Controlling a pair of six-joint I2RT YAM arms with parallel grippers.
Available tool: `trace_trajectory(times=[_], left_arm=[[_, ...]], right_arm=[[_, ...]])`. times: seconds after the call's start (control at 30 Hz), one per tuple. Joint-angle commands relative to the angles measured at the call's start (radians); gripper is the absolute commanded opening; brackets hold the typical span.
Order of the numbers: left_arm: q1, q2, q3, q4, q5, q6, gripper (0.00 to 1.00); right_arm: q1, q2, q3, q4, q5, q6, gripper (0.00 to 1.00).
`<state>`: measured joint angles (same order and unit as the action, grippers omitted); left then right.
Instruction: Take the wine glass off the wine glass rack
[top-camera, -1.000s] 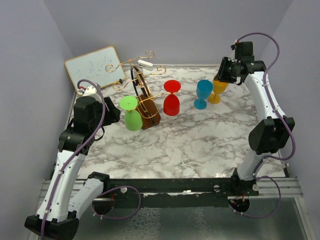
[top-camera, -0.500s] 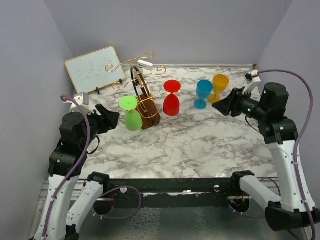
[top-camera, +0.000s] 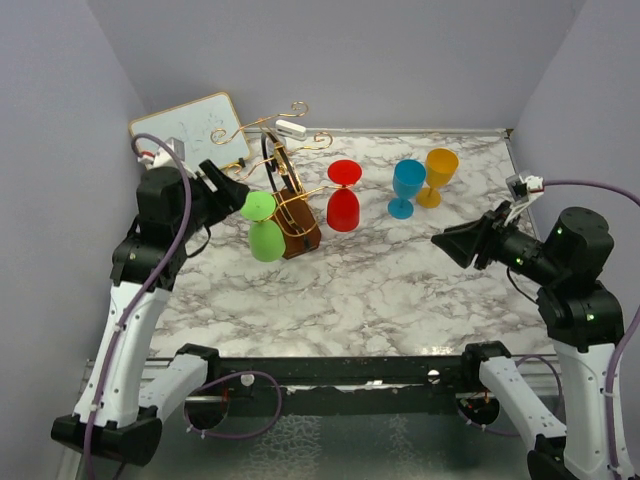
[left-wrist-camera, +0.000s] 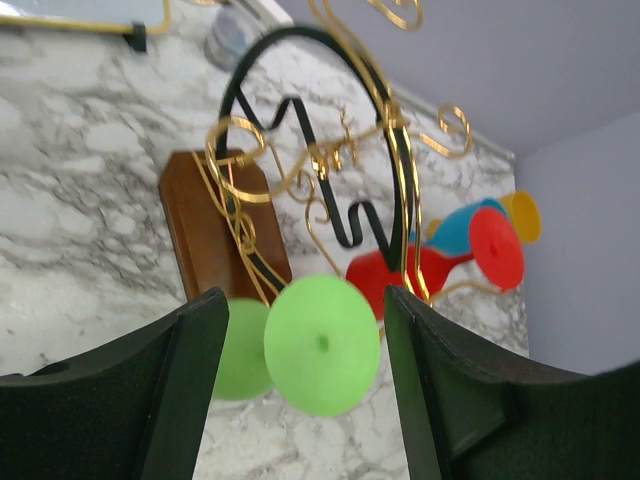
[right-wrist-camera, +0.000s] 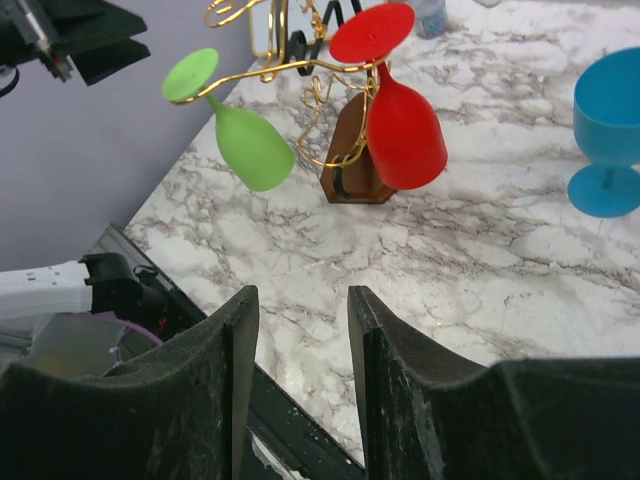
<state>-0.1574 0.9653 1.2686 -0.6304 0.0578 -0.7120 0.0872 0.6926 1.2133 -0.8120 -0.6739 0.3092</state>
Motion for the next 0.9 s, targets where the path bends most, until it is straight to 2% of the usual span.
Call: trace_trajectory(times=[0.0, 0.13, 0.2, 0.27, 0.37, 0.4, 0.5, 0.57, 0.67, 0.87], left_arm=[[0.189, 0.119, 0.272, 0.082, 0.113, 0.040, 0.65], [0.268, 0.280, 0.442, 0.265, 0.339, -0.015, 0.63], [0.329, 0.357, 0.484, 0.304, 0.450, -0.077, 0.59], [0.431, 0.384, 0.394, 0.385, 0.607, -0.189, 0.53], [0.597, 0.293, 0.006, 0.815, 0.826, -0.502, 0.45], [0.625, 0.250, -0.082, 0.826, 0.856, -0.527, 0.44], [0.623, 0.096, -0.158, 0.558, 0.786, -0.298, 0.47], [0.616, 0.010, -0.210, 0.483, 0.779, -0.249, 0.49], [0.580, -0.040, -0.270, 0.462, 0.803, -0.228, 0.52], [0.479, -0.014, -0.338, 0.559, 0.852, -0.269, 0.53]], right_arm=[[0.002, 0.064, 0.058, -0.045, 0.034, -0.038, 0.41], [0.002, 0.136, 0.052, 0.005, 0.033, -0.067, 0.41], [0.002, 0.171, 0.045, 0.042, 0.023, -0.070, 0.41], [0.002, 0.205, 0.041, 0.074, 0.014, -0.073, 0.41], [0.002, 0.250, 0.040, 0.116, 0.004, -0.073, 0.41], [0.002, 0.262, 0.039, 0.128, -0.002, -0.072, 0.41], [0.002, 0.298, 0.029, 0.156, -0.033, -0.064, 0.41], [0.002, 0.318, 0.019, 0.173, -0.060, -0.065, 0.41], [0.002, 0.341, -0.003, 0.202, -0.093, -0.046, 0.42], [0.002, 0.324, -0.051, 0.227, -0.108, -0.023, 0.43]])
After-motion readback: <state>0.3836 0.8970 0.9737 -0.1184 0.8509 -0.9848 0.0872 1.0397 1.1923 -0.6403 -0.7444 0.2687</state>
